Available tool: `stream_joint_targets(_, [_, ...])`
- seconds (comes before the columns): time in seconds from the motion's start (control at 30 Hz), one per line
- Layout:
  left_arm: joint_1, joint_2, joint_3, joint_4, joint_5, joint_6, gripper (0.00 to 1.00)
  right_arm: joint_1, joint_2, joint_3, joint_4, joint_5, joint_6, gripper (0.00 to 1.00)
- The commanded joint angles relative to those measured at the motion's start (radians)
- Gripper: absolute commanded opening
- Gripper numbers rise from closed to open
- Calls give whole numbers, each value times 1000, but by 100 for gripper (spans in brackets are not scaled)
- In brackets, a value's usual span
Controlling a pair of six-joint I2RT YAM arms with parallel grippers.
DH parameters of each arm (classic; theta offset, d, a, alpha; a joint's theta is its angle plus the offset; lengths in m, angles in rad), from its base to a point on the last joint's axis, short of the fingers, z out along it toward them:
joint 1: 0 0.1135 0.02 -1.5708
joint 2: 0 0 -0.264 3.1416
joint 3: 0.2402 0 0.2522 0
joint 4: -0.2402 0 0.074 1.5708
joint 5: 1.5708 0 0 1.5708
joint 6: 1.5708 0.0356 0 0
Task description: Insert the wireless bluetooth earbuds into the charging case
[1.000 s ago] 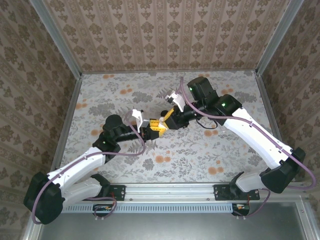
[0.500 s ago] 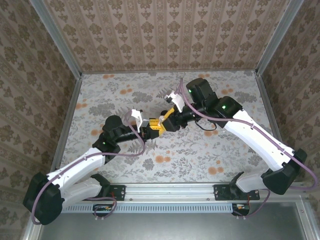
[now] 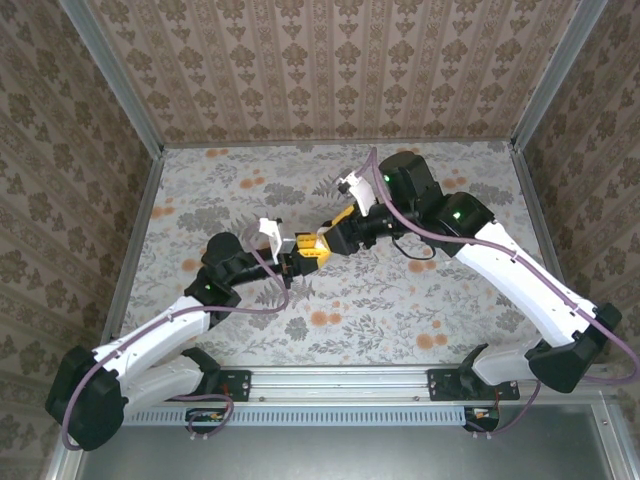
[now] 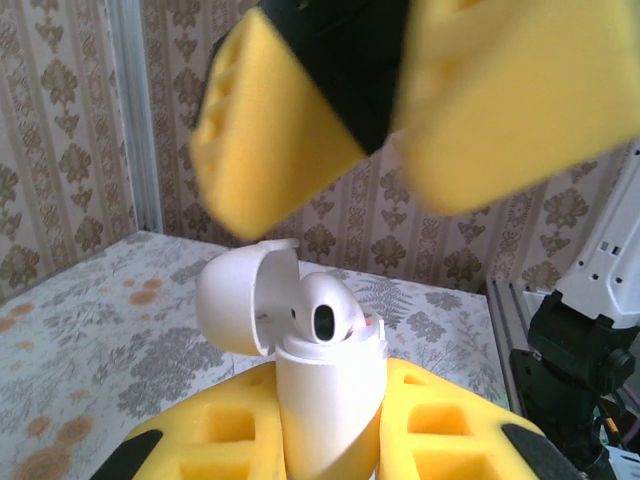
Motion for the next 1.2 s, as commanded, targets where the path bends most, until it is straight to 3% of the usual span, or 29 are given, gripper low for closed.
stream_joint_targets(0.0, [-12,-33,-4,89,36,19,0,-7,-35,26,11,105,43,59])
stream_joint_targets(0.3, [-8,-55,-27,57,-61,36,0,-33,-127,-26,23,231,134,60])
stream_joint_targets(0.5, [-7,-75,-33,-41,-167,57,0,-112,-199,-108,-12,390,220,62])
stream_joint_targets(0.67, [-3,-80,-45,-59,-193,63,0,-253,-183,-209,-124,467,258,59])
stream_joint_targets(0.93, [0,-80,-46,-87,-184,75,0,-582,-100,-431,-116,403,241,49])
stream_joint_targets(1.17, [0,-75,-57,-79,-169,67,0,-748,120,-459,35,353,212,27])
